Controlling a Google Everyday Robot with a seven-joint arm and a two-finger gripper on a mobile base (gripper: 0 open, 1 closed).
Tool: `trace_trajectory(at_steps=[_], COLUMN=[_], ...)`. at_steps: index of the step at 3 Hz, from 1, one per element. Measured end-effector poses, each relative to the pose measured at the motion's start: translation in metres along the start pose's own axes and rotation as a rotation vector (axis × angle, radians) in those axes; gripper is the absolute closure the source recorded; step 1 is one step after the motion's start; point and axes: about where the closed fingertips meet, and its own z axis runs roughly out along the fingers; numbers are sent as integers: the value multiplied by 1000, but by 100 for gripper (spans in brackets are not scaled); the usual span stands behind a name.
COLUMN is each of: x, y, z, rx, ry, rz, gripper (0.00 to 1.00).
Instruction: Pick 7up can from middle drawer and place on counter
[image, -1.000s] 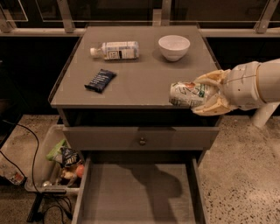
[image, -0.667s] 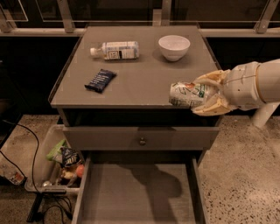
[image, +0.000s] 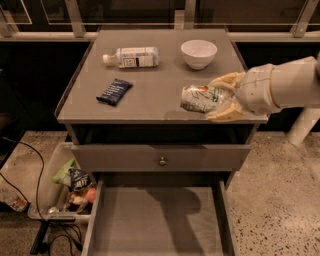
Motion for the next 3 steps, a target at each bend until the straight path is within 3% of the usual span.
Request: trace_trajectory(at_steps=[1, 2, 3], x=[-3, -5, -1], y=[-38, -62, -74], z=[32, 60, 92], rx=[43, 52, 14], ry=[-28, -55, -79], rz=[39, 94, 201], gripper=[100, 100, 100])
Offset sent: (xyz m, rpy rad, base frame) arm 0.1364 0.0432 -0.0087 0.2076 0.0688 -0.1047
